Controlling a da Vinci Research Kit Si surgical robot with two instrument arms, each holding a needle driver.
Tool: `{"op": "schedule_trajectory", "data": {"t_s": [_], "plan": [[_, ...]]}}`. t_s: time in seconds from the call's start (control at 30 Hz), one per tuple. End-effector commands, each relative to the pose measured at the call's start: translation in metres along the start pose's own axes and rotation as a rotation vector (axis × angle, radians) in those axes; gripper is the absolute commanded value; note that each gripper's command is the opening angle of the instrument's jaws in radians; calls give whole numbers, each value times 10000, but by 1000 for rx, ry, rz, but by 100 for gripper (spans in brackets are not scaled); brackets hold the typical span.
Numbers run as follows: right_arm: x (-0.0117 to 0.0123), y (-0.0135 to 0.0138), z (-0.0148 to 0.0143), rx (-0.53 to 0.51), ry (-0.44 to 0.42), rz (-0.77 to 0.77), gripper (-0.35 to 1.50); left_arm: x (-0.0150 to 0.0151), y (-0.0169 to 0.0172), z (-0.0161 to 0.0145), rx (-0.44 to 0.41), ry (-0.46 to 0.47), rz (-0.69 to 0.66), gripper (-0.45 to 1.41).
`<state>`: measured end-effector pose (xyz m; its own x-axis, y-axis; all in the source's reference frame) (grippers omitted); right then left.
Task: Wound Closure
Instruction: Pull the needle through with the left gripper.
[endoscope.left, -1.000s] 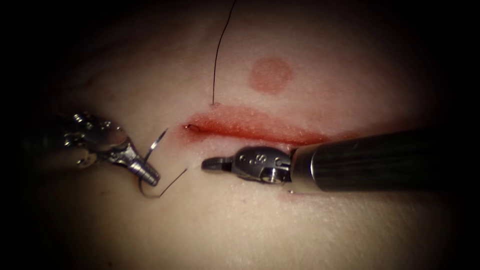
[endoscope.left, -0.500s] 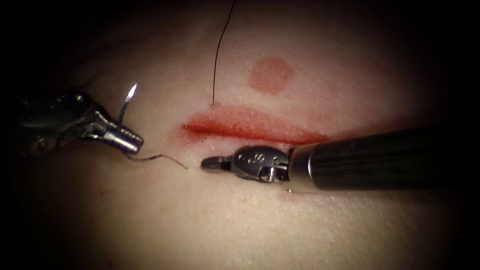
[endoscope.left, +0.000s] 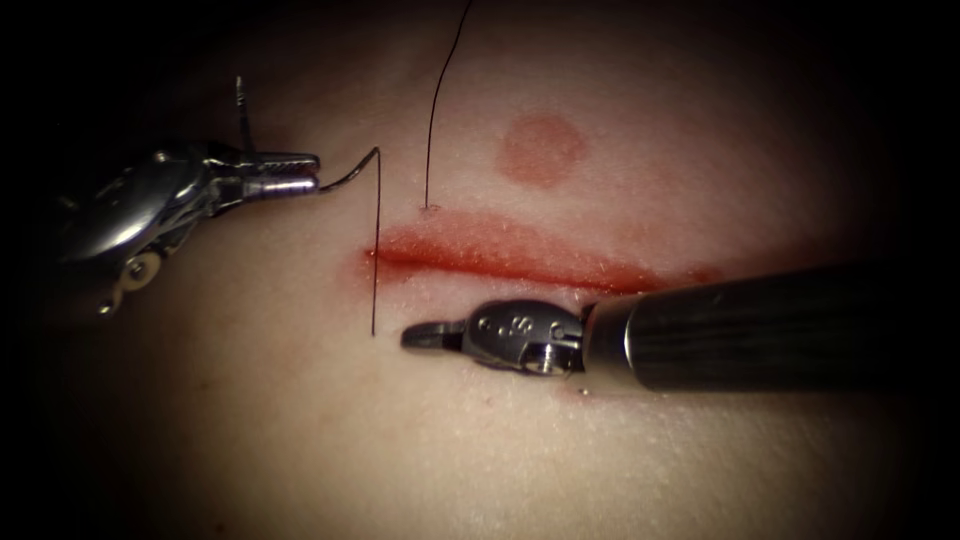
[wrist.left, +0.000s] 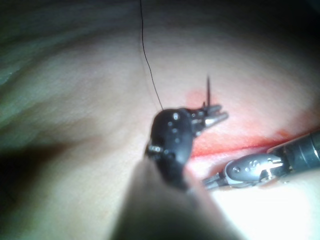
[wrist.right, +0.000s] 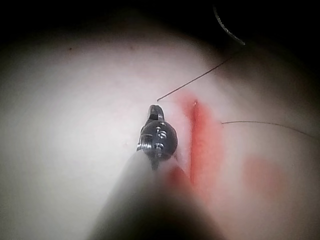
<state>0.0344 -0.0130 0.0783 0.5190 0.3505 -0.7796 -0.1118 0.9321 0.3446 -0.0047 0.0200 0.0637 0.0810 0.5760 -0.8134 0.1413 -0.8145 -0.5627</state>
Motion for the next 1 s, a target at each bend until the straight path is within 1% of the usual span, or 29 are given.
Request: {"op": "schedule_trajectory", "data": {"t_s": [0.03, 0.17, 0.23, 0.27, 0.3, 0.33, 0.37, 0.47, 0.63, 0.77, 0.8, 0.83, 0.87, 0.9, 0.93, 0.97, 1.0], "plan": [[-1, -5, 8, 4, 5, 1, -35, -9, -3, 7, 0, 16, 7, -35], [-3, -6, 8, 3, 5, -2, -35, -18, -1, 17, 19, 39, 55, -35], [-5, -4, 8, 0, 7, -1, -35, -20, -1, 22, 62, 69, 140, -35], [-5, -4, 8, -3, 7, -1, -35, -18, -2, 22, 81, 73, 160, -35], [-5, -4, 8, -3, 7, -1, -35, -14, -5, 21, 106, 84, 188, -35], [-4, -4, 8, -3, 6, 0, -35, -6, -11, 17, 155, 106, 238, -35], [-4, -4, 8, -3, 6, 0, -35, 2, -15, 14, 195, 90, 272, -35], [-4, -4, 8, -2, 7, 0, -35, 21, -23, 9, 258, 84, 317, -35], [-2, -3, 9, -4, 6, 2, -35, 46, -34, 7, 293, 108, 346, -35], [-1, -2, 7, -5, 3, 4, -35, 62, -40, 6, 301, 131, 357, -35], [-1, -2, 7, -11, 1, 5, -27, 65, -41, 5, 305, 139, 360, -35], [-1, -2, 8, -14, 0, 5, -6, 67, -40, 5, 301, 142, 359, -35], [-1, -1, 8, -15, 3, 6, 9, 67, -39, 4, 301, 146, 360, -35], [0, -1, 8, -16, 6, 7, 29, 66, -38, 4, 300, 145, 362, -35], [1, -1, 8, -19, 14, 9, 59, 65, -36, 3, 296, 146, 365, -35], [1, 0, 8, -20, 20, 11, 81, 63, -33, 2, 294, 146, 369, -35], [2, 0, 8, -25, 27, 31, 98, 60, -31, 1, 292, 145, 373, -35]]}}
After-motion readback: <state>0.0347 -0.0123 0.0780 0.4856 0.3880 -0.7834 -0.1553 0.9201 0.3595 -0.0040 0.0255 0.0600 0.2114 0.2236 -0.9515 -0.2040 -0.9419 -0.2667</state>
